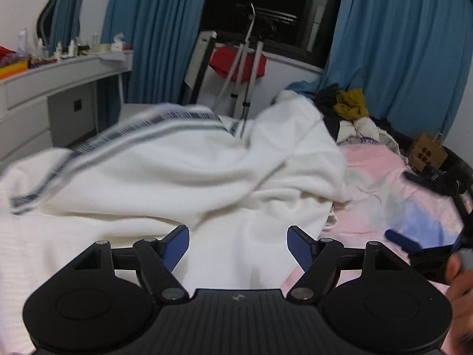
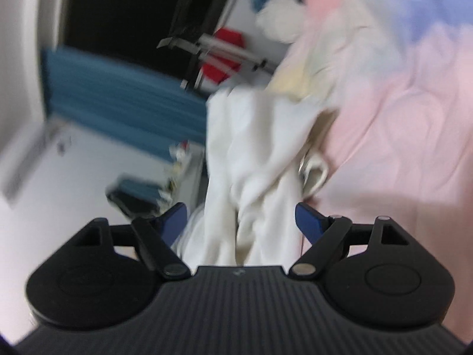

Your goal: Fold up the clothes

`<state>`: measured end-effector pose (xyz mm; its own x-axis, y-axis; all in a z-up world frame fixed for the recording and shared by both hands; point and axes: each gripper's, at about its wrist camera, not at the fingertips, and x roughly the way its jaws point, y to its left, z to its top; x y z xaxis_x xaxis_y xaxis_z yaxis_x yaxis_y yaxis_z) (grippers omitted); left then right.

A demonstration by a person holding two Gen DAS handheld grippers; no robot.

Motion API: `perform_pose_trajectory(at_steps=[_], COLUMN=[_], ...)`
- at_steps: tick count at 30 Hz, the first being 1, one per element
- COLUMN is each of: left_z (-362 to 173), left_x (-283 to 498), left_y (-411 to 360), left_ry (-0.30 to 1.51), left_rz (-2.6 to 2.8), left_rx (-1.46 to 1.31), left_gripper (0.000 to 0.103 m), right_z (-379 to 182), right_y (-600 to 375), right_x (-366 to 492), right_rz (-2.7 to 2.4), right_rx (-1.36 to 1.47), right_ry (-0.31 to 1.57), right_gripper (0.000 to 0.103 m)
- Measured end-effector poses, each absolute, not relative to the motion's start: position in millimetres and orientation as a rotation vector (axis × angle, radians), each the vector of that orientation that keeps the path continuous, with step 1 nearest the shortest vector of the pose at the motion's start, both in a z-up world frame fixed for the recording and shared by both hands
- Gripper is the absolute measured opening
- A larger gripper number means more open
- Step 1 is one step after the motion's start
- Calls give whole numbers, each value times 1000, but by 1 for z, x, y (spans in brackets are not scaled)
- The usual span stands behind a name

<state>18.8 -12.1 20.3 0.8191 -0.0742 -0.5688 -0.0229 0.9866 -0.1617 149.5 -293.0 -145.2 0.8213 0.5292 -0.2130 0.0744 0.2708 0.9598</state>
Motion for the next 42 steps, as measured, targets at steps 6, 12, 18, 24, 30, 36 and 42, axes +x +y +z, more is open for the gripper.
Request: perform_pose_trajectory(at_steps=[6,12,18,24,30,36,42], left_z=[-44,-69,-75,-71,-58,-52,-65], left_x=[68,88,100,100,94,91,103], left_y=[-2,26,22,33,40,38,26], left_ry=[654,655,633,622,548,491,535], left_rz=[-10,-9,-32,-64,-147,-257,-320], left_rx=[-138,-198,-188,-275,-380,-434,-438], left_gripper=[75,75,75,75,75,75,75], right_z=[-201,-239,-233,-176,-82,-4,-4], right_y=[-323,-267,-238,-229,-240,-270,-338], right_x=[197,255,299,317,290,246,207], right_rz=[219,207,99,88,99,50,-101], right_rx=[1563,1617,1528,1218,931,641,626], right_ry=[577,757,767,755,551,352,284], right_gripper=[83,84,85,36,30,9,9])
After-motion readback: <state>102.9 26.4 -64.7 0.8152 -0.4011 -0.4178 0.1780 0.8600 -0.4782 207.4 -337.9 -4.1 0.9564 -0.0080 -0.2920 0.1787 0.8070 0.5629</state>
